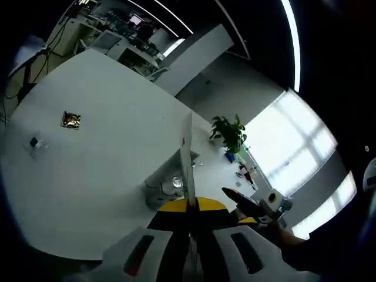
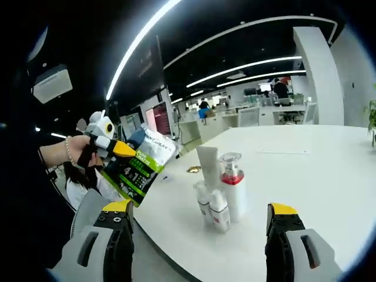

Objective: Arrange the skincare products in the storage area until every visible bottle or jar stands upright without overlapping.

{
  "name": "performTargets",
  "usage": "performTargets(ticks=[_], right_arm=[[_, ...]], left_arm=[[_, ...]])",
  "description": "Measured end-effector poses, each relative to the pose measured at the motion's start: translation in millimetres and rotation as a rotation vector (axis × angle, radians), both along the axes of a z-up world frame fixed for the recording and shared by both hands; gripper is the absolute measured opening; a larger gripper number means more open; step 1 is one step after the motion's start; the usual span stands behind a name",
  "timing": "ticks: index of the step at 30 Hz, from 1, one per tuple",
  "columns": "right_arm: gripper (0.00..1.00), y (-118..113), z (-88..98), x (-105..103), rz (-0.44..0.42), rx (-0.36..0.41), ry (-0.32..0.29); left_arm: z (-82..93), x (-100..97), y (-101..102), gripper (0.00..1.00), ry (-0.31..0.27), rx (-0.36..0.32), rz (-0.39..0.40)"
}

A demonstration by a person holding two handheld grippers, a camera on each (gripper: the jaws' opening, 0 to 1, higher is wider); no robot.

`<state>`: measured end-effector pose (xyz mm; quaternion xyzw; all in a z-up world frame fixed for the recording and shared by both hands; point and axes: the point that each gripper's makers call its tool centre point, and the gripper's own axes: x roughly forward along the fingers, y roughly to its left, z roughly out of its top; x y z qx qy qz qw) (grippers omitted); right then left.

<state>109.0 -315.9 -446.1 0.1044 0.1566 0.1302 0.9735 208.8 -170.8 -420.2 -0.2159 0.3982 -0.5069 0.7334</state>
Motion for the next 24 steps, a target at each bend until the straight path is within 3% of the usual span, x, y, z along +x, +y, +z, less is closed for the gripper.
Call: performTargets(ticks=[6,10,12,15,19,24], right_arm=[[0.99,-5,-7.0,-3,0.029,-0.039,0.028],[0.99,-10,-13.8,-6,0.032,-0.045,0.047],[0.99,-8,-16.9,-7,0.034,-0.041,0.049],[0.99,-12,-28.5,-11,0.032,-0.083,0.089],[0.99,-11,-23.9,-9,0.026,-0.070,0.068],[0.97,-13,-28.8,-9,0.018,-0.076,0.088]], left_arm=[[-19.1,10.2,-2,0.00,0.069,-0.010,0.005],[-46.4,20.1,-4,0.00,0.080,0.031,0.003],[-60.5,25.5,-5,0.00,0.121,0.035,0.018],[-74.5,29.9,-9,0.00,0.128,0.040,0.013],[-90.7,37.2,-17,0.00,0.145,0.063,0.004],[-108.0,46.1,-33,0.00,0.158,0.084,0.002]])
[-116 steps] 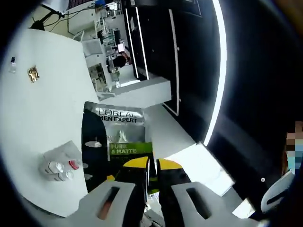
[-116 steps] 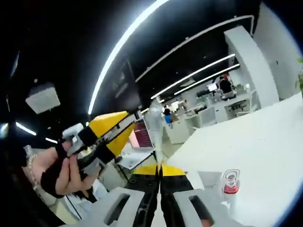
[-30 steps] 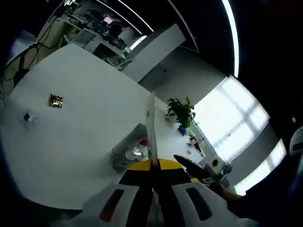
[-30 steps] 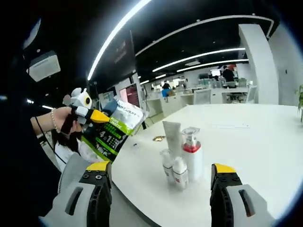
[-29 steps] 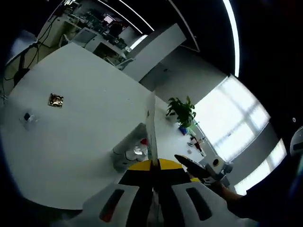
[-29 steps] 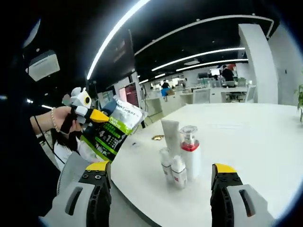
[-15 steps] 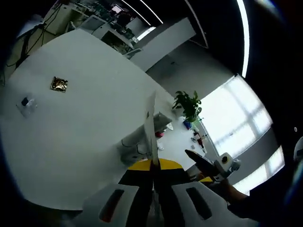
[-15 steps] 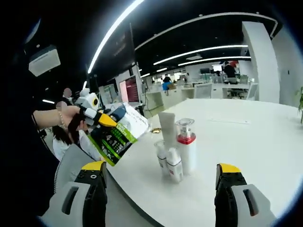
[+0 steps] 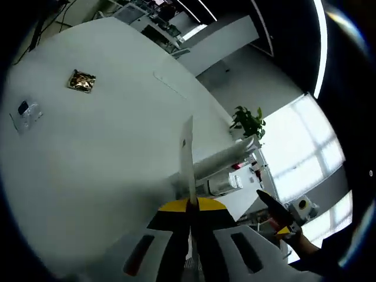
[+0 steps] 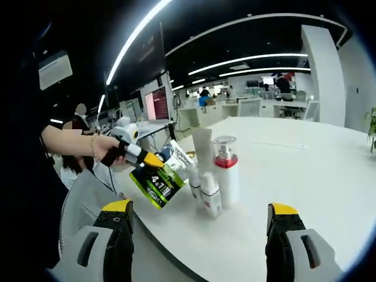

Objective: Arrange the skincare products in the storage area until every visible bottle or jar stands upright without overlapping.

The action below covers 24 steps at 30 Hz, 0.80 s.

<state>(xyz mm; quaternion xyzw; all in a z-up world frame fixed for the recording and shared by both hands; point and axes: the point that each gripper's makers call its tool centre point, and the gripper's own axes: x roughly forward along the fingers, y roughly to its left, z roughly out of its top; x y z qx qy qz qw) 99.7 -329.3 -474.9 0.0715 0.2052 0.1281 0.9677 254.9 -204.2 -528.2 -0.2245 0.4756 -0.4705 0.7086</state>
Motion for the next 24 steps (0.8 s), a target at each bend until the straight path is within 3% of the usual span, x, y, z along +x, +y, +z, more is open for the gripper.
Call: performTargets(ticks=[4,11,24], right_arm=[[0.95,-5,-5.0,2,-0.012,0.005,0.015],[0.94,-11,-7.4,2,-0.041,0.016,0.016],[0.93,-13,-10.8,2,-0.059,0.016,0.030]], left_arm=[[-15.1,5.8,-16,0.00,0.022,0.009,0.003],[-41.5,14.5,-26,0.00,0.047,0.072,-0.017],[-56.0,21.3,-22,0.03,0.030,0.126,-0.028]])
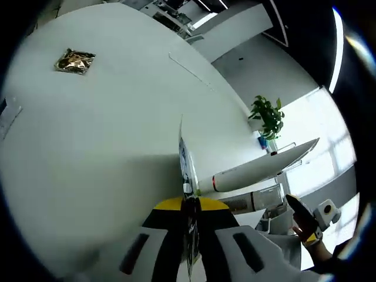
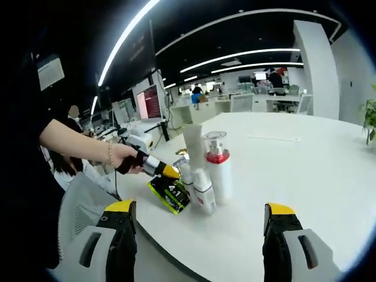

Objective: Arrange the skincare products in the storage area until every visible bottle or jar stands upright without overlapping.

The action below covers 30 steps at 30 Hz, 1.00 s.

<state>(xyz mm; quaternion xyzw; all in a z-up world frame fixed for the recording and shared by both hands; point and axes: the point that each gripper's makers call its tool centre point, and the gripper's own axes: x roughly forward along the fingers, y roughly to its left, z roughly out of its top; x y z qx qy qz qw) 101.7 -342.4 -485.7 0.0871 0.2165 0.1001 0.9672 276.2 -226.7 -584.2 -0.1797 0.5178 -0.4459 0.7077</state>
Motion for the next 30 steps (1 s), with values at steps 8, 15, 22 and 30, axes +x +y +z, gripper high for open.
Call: performTargets(ticks=[8,15,22,30], right_arm=[[0.92,0,-0.9,0,-0.004,0.006,0.006],[0.92,0,-0.7,0,-0.005,0.007,0.005],[0.91,-2,-1.6,0,-0.008,0.010,0.007],[0.92,0,-0.9,0,-0.007,0.009,0.010]], left_arm=[[-8.3,3.5,7,0.18,-0.055,0.069,-0.041],[-14.6,10.8,14,0.22,-0.070,0.095,-0.047],[-24.4,12.7,29,0.25,-0.115,0.182,-0.069],[-23.5,22.2,37,0.26,-0.134,0.191,-0.061]])
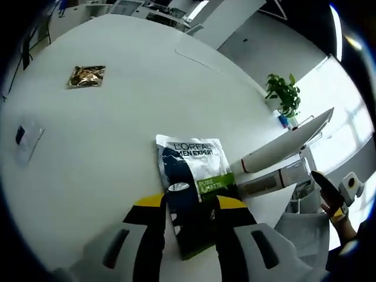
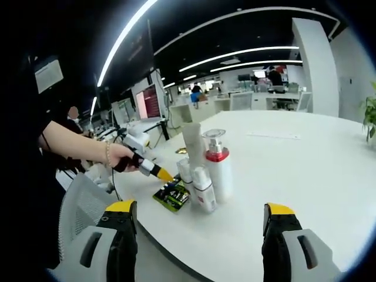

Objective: Arrange the skincare products in the storage area until every visible bottle or jar stands upright without overlapping.

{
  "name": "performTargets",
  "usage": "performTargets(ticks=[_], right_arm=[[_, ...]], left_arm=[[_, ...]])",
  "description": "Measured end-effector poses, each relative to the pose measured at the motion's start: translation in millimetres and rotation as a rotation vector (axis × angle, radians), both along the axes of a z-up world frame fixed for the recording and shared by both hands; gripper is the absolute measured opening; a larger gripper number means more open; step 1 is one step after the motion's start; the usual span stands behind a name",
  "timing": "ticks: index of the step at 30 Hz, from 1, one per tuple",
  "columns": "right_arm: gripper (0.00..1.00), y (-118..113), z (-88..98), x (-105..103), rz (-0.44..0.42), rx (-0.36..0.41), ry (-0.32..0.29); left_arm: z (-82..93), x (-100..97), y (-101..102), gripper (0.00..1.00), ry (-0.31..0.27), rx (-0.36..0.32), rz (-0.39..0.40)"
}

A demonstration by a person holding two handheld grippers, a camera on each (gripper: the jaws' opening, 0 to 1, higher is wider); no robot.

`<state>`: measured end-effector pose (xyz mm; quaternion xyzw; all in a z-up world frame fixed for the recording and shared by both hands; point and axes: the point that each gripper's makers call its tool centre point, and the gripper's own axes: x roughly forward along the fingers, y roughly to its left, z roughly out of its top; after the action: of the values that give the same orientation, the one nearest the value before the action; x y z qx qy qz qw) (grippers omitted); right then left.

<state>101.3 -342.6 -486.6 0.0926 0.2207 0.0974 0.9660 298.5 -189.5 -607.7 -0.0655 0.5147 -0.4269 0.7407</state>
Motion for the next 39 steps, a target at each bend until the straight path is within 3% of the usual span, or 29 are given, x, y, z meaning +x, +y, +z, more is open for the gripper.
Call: performTargets(ticks=[6,13,19,22,24,31,36,39], right_arm=[[0.91,1,-0.6,0,0.006,-0.002,0.002],[0.91,3,-1.7,-1,0.016,-0.003,0.011],[0.90,5,-2.8,-2,0.028,-0.005,0.015],[0.89,6,-3.0,-2,0.033,-0.006,0.017],[0.89,7,-3.3,-2,0.037,-0.005,0.018],[0.88,9,-4.1,-3,0.047,-0.012,0.027],[0.88,9,-4.5,-3,0.047,-0.011,0.025],[0.87,9,-4.4,-4,0.049,-0.014,0.025]], left_arm=[[7.3,-3.2,3,0.30,-0.026,0.001,0.000],[10.0,-2.9,18,0.43,-0.118,0.038,0.002],[12.8,-17.3,41,0.48,-0.132,0.058,0.024],[24.1,-29.5,48,0.52,-0.161,0.060,0.024],[23.3,-26.7,47,0.56,-0.183,0.061,0.023],[51.5,-32.5,59,0.68,-0.252,0.021,0.034],[75.8,-41.1,56,0.76,-0.354,-0.030,-0.020],[84.0,-43.7,58,0.78,-0.384,-0.059,-0.026]])
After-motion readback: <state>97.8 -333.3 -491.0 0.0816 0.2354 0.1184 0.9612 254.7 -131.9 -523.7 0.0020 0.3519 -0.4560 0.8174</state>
